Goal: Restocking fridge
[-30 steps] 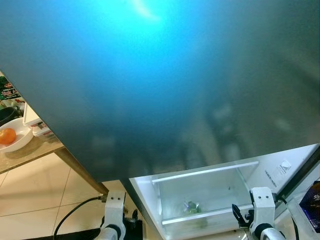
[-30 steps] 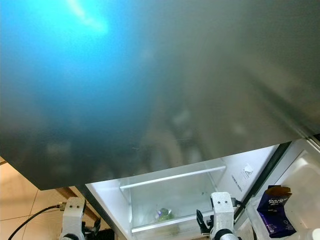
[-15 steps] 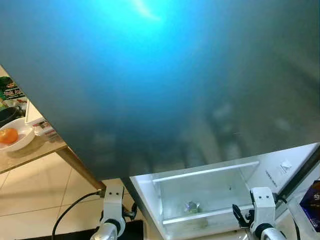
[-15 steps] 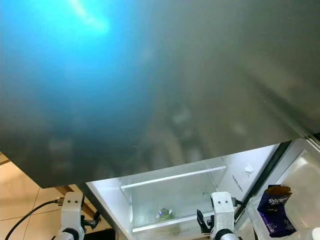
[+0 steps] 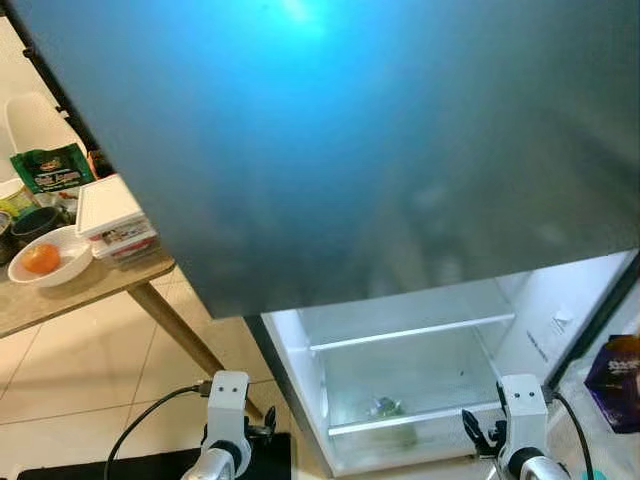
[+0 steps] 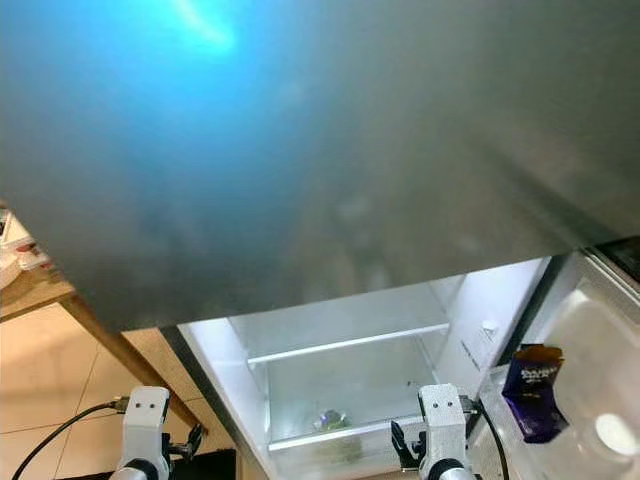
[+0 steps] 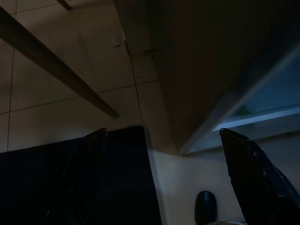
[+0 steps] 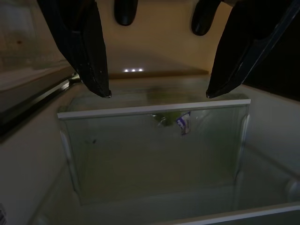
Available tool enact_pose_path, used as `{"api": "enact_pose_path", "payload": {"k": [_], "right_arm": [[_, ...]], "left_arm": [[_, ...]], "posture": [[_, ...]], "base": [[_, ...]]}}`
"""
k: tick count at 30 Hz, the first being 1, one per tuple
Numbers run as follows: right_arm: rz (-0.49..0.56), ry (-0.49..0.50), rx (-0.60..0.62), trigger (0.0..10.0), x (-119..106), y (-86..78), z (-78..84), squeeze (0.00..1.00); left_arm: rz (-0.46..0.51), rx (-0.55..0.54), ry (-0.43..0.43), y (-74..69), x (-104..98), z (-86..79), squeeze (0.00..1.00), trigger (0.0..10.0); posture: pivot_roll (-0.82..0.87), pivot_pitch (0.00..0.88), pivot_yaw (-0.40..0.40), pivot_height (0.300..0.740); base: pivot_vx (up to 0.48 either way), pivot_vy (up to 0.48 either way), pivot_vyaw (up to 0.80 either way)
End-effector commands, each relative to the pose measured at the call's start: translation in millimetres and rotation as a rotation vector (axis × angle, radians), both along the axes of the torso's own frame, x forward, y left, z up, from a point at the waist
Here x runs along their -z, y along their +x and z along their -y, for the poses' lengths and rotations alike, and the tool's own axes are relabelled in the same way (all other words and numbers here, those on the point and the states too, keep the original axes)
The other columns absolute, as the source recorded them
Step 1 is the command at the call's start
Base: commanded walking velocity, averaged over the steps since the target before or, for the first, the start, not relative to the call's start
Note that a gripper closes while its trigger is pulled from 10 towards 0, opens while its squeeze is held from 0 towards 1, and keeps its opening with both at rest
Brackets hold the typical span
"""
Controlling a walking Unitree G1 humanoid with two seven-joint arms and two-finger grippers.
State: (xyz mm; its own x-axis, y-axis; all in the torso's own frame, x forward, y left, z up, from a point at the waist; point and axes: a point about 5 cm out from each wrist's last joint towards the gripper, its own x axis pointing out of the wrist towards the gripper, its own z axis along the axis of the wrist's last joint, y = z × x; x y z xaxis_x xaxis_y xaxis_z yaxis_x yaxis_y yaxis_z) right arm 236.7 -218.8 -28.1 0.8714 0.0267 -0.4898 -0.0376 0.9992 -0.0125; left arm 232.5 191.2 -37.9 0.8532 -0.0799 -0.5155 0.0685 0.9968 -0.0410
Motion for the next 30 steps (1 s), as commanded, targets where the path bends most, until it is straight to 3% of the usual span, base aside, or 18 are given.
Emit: {"api": "enact_pose_path", "payload": {"k": [1, 22, 30], "right_arm": [[-0.017, -0.002, 0.011, 10.0, 3.5, -4.4, 1.1, 0.0], [-0.018, -0.013, -0.005, 10.0, 2.9, -3.2, 1.9, 0.0], [-0.018, -0.011, -0.009, 10.0, 2.3, -2.1, 1.5, 0.0]], "left_arm": [[-0.021, -0.01, -0.014, -5.1, 4.1, 2.2, 0.0, 10.0], [-0.036, -0.014, -0.014, -7.0, 5.9, 0.6, 0.0, 10.0], [-0.045, -0.021, -0.007, -7.8, 7.0, -0.4, 0.0, 10.0]], "posture": [[-0.08, 0.076, 0.089, 0.74], [-0.08, 0.081, 0.088, 0.74], [-0.08, 0.082, 0.088, 0.74]], "base": [[-0.27, 0.0, 0.0], [-0.269, 0.0, 0.0], [0.0, 0.0, 0.0]]}}
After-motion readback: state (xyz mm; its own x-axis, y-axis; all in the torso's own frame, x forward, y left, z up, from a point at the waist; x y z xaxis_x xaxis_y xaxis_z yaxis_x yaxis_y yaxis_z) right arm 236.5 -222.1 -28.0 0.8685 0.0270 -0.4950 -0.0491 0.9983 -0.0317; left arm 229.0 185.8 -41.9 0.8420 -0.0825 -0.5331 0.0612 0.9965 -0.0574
